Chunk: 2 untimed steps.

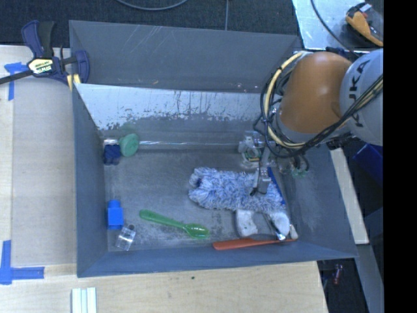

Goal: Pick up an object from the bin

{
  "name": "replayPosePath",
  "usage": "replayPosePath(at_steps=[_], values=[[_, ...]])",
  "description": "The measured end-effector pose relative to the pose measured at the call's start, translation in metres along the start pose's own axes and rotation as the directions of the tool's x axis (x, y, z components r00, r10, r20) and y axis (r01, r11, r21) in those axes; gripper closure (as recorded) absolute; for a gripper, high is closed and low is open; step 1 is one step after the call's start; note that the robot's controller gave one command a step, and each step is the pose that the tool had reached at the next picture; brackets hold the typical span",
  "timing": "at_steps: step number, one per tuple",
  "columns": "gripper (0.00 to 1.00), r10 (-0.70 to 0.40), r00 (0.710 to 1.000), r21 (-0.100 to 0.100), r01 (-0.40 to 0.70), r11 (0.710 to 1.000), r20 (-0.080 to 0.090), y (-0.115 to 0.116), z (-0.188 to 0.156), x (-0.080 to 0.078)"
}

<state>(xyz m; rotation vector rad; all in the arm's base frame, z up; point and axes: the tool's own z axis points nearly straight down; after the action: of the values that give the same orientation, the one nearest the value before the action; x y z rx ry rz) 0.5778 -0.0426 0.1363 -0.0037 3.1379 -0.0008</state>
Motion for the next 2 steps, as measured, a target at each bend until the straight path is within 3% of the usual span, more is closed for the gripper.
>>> replayPosePath(at_steps=[1, 2], values=[[0.00, 0.000, 1.000, 0.000, 0.000, 1.000, 0.000, 0.000, 0.000, 0.000], [1.00, 0.036, 0.999, 0.000, -0.036, 0.999, 0.001, 0.024, 0.034, 0.014]])
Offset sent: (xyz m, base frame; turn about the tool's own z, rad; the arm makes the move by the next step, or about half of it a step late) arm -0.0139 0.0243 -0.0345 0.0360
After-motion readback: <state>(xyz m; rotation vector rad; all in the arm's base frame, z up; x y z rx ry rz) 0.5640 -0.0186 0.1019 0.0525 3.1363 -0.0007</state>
